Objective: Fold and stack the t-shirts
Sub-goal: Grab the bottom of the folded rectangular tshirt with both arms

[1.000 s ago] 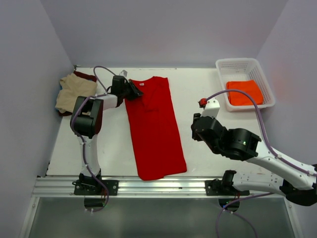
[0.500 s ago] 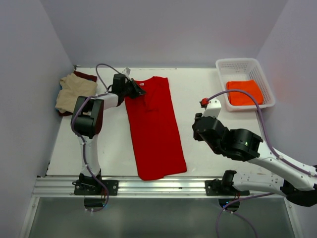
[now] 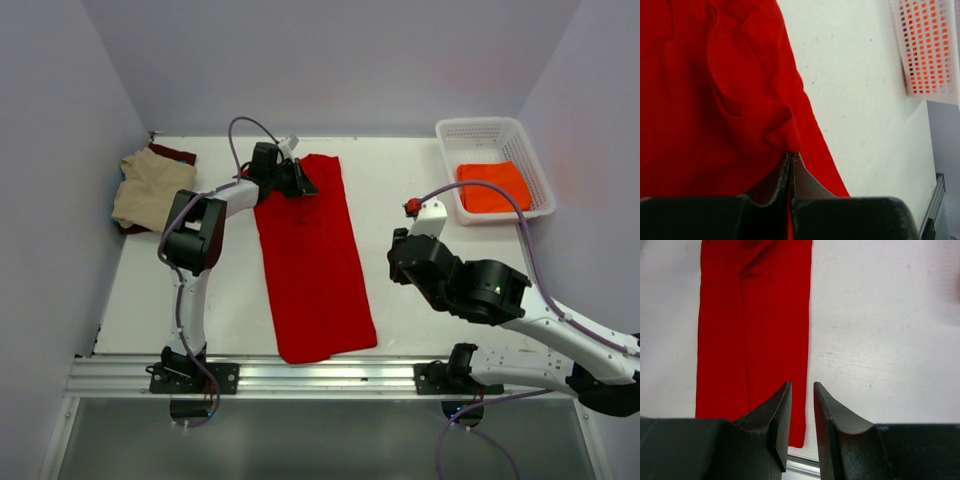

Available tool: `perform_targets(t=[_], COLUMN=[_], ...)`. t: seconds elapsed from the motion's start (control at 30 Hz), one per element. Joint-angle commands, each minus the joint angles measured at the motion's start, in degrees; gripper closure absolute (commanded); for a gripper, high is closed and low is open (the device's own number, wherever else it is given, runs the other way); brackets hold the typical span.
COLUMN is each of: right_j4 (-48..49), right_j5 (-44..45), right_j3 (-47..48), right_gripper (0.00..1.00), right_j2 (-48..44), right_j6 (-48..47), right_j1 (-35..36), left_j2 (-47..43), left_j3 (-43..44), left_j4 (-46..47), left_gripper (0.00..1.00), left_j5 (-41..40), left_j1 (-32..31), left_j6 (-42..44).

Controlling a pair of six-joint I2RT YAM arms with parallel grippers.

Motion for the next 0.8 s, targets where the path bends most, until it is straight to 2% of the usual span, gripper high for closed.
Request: perform_targets(t=[0.0,0.03,0.17,0.23,0.33,0.57,0.67,0.77], right_j4=[0.6,0.6,0.6,0.9,1.1,1.3,1.3,1.3], right_j5=[2.6,2.7,2.8,2.6,2.3,2.5,2.6,2.7], right_j3=[0.7,0.7,0.7,0.8,0.9,0.6,0.4,0.5], right_gripper=[0.71,0.71,0.67,0.66,0.65,0.65,0.64,0.62], right_j2=[-1.2,-1.1,-0.8,-0.5,0.1,0.5,0.5,0.7], right_j6=[0.0,-0.1,0.0,0.0,-0.1,-0.1,0.0,-0.1], right_j1=[-0.2,-0.1,-0.2,-0.2,-0.2,-0.2,-0.1,-0.1], left_j2=[1.2,1.1,-0.8,-2.7,-3.9,-2.7,-2.8,-2.0], left_j3=[1.5,1.1,-2.8,-6.1,-8.2,-6.1,-5.9,-3.8], left_j4=[-4.9,-7.1,-6.1,-1.4,4.1,1.7,1.6,-1.2], left_gripper=[1.0,1.0,1.0,0.98,0.9,0.89,0.83,0.71], left_j5=[1.5,1.5,2.3,4.1,8.4,14.1,15.2,16.5], left_j1=[0.2,0.1,0.1,0.0,-0.6,-2.4,-2.8,-3.6], left_j6=[3.5,3.7,4.1,3.9,4.6,8.6,9.7,11.7])
